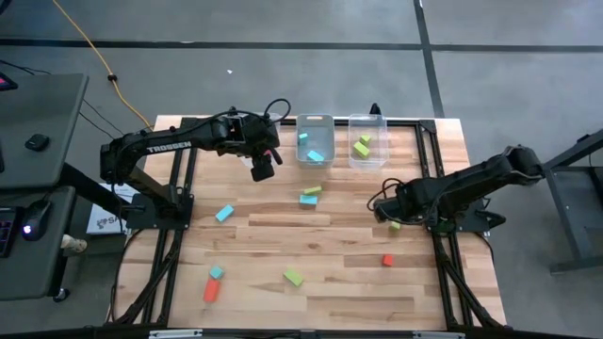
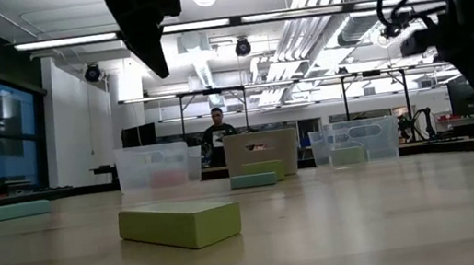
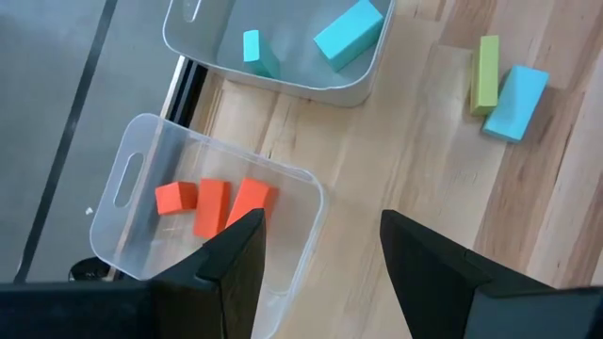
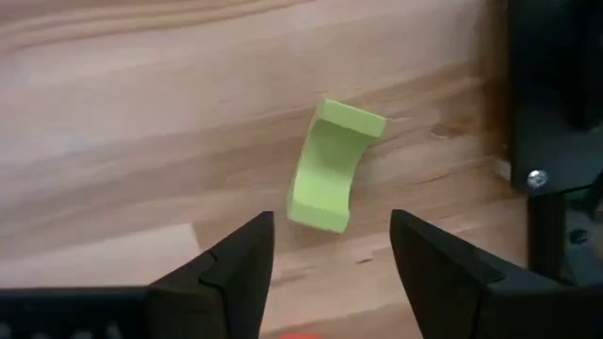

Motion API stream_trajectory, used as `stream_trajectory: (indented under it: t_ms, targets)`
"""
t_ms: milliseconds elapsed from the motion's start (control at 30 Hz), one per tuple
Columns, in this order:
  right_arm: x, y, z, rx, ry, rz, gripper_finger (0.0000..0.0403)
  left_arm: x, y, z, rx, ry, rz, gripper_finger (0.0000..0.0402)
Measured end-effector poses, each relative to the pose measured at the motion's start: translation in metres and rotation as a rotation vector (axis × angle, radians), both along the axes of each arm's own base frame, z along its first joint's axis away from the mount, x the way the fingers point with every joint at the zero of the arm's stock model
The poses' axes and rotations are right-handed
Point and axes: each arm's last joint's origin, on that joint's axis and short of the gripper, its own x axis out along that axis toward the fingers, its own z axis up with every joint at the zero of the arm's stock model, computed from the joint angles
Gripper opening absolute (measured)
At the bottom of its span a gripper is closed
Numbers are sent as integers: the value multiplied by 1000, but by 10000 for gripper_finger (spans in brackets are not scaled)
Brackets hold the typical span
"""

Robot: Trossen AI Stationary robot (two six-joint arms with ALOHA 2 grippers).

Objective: Sort & place blocks by color
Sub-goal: Put the green block into the right transparent bin

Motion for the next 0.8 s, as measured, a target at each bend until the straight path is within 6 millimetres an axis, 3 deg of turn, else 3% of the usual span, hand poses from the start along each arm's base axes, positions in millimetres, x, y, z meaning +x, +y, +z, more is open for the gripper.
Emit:
stream_trajectory:
  t_ms: [267, 800]
  targets:
    - [-4, -1, -30, 14, -41, -113, 209, 1, 1, 1, 7, -17, 0, 188]
    - [-13, 0, -57, 55, -66, -203, 209, 3, 1, 2, 14, -32, 0, 188]
